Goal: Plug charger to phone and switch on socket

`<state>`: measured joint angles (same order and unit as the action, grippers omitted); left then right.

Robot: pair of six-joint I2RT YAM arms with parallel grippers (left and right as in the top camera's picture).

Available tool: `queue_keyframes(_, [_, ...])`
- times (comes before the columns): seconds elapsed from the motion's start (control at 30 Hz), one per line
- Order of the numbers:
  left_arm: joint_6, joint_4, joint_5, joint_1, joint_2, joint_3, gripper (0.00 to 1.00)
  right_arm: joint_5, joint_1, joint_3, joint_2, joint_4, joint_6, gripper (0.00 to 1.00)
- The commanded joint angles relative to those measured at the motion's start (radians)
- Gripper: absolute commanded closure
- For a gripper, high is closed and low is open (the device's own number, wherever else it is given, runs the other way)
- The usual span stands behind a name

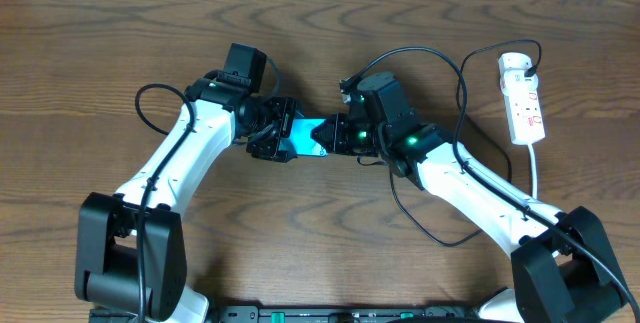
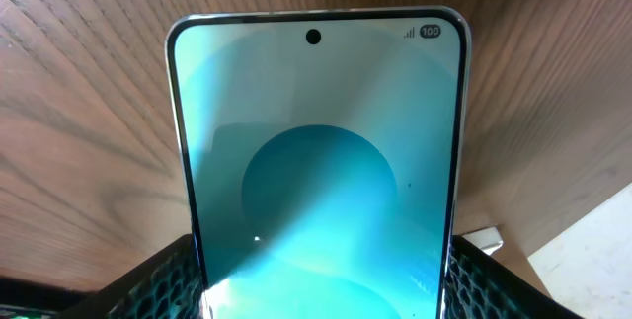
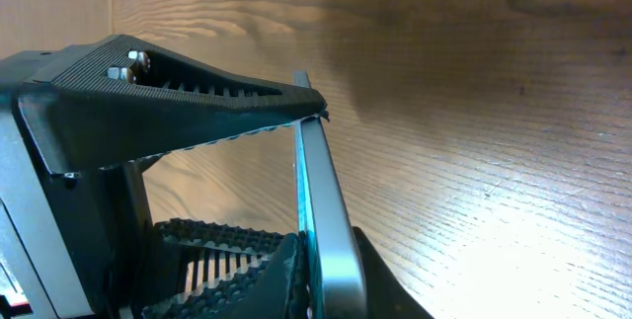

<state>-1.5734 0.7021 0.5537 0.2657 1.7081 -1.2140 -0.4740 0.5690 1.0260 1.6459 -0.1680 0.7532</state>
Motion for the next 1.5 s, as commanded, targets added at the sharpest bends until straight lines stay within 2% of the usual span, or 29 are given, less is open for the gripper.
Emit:
queue_keyframes(0.0, [0.010, 0.002, 0.038, 0.006, -0.023, 0.006, 0.93, -0.003, 0.009, 0.012, 0.000, -0.001, -0.018, 0.92])
queue_keyframes(0.23, [0.017, 0.003, 0.038, 0.006, -0.023, 0.006, 0.93, -0.002, 0.009, 0.012, 0.003, -0.001, -0.018, 0.99])
queue_keyframes(1.2, [0.029, 0.000, 0.023, 0.006, -0.023, 0.006, 0.92, 0.023, 0.008, 0.012, 0.004, -0.031, -0.023, 0.99])
queue_keyframes(1.33, [0.040, -0.001, 0.003, 0.006, -0.023, 0.006, 0.86, 0.023, 0.006, 0.012, 0.004, -0.038, -0.029, 0.99])
queue_keyframes(1.47, [0.054, -0.006, 0.003, 0.000, -0.023, 0.006, 0.70, 0.024, 0.006, 0.012, 0.004, -0.038, -0.037, 0.99])
